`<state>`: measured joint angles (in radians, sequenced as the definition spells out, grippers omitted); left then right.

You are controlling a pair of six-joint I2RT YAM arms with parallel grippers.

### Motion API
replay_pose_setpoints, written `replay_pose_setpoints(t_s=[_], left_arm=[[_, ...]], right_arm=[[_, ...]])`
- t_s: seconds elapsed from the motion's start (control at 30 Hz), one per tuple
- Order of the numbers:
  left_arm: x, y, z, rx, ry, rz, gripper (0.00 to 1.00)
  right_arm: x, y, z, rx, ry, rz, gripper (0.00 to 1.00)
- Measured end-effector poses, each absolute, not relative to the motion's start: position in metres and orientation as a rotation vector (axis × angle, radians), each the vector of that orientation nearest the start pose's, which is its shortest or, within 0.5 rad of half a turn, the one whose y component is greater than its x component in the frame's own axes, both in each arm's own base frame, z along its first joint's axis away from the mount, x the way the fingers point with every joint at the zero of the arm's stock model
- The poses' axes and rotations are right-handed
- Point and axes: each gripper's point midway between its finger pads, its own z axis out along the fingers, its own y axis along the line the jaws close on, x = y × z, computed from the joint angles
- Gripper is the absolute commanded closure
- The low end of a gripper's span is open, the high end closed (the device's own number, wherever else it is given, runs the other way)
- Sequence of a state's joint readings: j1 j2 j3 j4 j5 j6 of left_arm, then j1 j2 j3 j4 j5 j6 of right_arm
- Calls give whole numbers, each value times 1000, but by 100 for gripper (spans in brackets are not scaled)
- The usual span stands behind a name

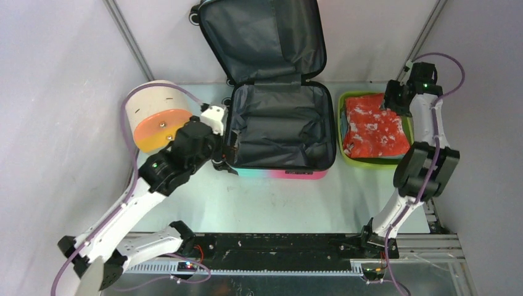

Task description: Open, take out, and arrange the luggage

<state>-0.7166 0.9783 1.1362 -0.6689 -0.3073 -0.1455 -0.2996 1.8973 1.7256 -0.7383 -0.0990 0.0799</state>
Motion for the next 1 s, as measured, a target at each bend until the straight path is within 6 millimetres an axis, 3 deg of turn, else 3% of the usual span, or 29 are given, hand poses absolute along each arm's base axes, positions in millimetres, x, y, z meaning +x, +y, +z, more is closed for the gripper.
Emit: replay_pose_setpoints(t_s=[0.03,0.1,0.27,0.33,0.4,0.57,0.67,0.87,1.0], left_arm=[[252,-158,283,382,2008,-233,0],[246,-155,302,346,1970,-275,0],[228,-150,343,261,1884,-407,0],[221,-151,354,229,1861,-471,0],[215,-151,359,212,1855,-512,0],[202,-148,375,185,1839,-572,0],[195,-143,378,174,1834,-586,0],[172,-134,388,167,1776,-671,0],[155,-122,393,165,1714,-711,0]], right_arm=[[454,-113,173,409,2426,35,11],[436,-91,207,369,2389,61,2],[381,-37,297,230,2249,163,0],[354,-21,319,188,2211,206,0],[323,-2,330,152,2194,265,0],[255,53,326,64,2189,459,0],[221,75,333,25,2137,557,0],[168,86,365,-15,1954,612,1],[156,87,370,8,1918,634,0]])
